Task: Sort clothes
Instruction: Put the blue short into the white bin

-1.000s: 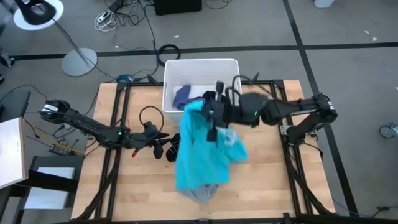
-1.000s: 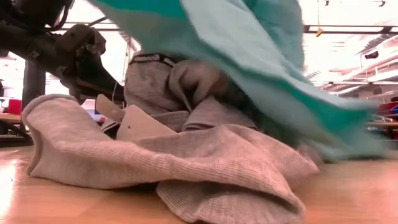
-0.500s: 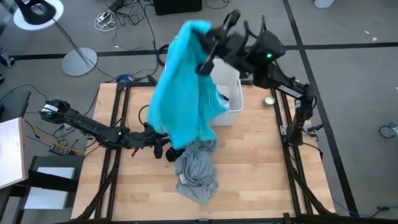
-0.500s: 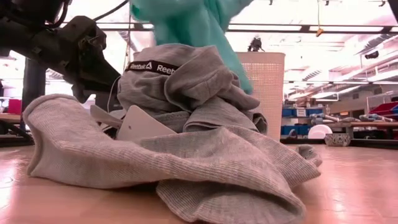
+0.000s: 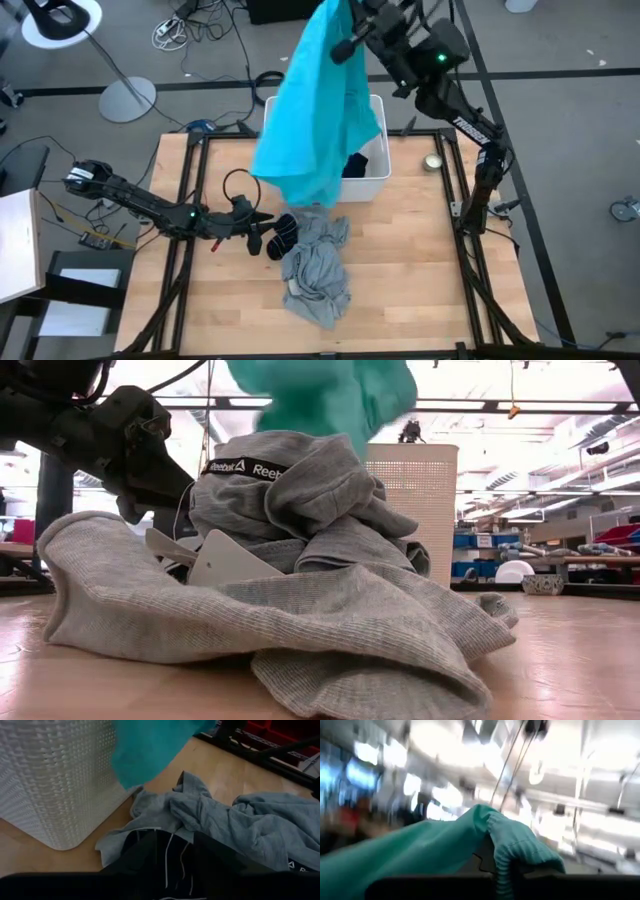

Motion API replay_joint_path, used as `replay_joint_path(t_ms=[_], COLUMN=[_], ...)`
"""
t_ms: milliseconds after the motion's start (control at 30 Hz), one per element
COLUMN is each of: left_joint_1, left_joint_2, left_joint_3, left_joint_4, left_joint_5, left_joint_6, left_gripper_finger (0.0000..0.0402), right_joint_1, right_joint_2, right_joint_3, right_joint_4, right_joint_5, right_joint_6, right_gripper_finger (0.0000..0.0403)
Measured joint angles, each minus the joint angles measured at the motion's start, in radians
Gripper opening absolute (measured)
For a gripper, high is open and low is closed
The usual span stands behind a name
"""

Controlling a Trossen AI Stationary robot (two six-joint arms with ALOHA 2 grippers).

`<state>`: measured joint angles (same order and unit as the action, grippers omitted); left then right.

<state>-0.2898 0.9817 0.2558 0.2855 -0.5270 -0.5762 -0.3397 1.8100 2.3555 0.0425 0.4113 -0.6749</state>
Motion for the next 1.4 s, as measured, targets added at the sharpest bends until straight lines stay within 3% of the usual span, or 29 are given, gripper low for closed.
replay_joint_path(t_ms=[133,267,400,467,600,700,867,967,1167,1400], left_joint_1=[0.008,0.008,0.008,0.008,0.008,0.008,0.008,0.008,0.008,0.008], left_joint_2=[0.0,0.0,0.0,0.0,0.0,0.0,0.0,0.0,0.0,0.0], left_joint_3=[0.0,0.0,0.0,0.0,0.0,0.0,0.0,0.0,0.0,0.0], left_joint_4=[0.004,0.034,0.064,0.064,0.062,0.062,0.061,0.061,0.056,0.058], left_joint_5=[0.0,0.0,0.0,0.0,0.0,0.0,0.0,0.0,0.0,0.0], left_joint_6=[-0.003,-0.006,0.015,0.023,0.024,0.023,0.005,0.0,0.0,-0.002], left_gripper_finger=[0.0135,0.0135,0.0135,0.0135,0.0135,0.0135,0.0135,0.0135,0.0135,0.0135], right_joint_1=[0.002,-0.008,-0.045,-0.065,-0.092,-0.099,-0.123,-0.144,-0.16,-0.16], right_joint_2=[-0.012,-0.009,0.004,0.007,0.007,0.007,0.012,0.031,0.104,0.096], right_joint_3=[0.001,-0.017,-0.101,-0.179,-0.372,-0.553,-0.802,-0.906,-0.978,-0.963], right_joint_4=[-0.371,-0.764,-1.064,-1.126,-1.084,-0.903,-0.601,-0.519,-0.472,-0.504], right_joint_5=[-0.012,-0.13,-0.241,-0.282,-0.39,-0.474,-0.487,-0.485,-0.476,-0.472], right_joint_6=[0.115,0.363,0.539,0.584,0.633,0.639,0.716,0.736,0.735,0.673], right_gripper_finger=[0.0004,0.0004,0.0004,0.0004,0.0009,0.002,0.0037,0.0043,0.0078,0.0163])
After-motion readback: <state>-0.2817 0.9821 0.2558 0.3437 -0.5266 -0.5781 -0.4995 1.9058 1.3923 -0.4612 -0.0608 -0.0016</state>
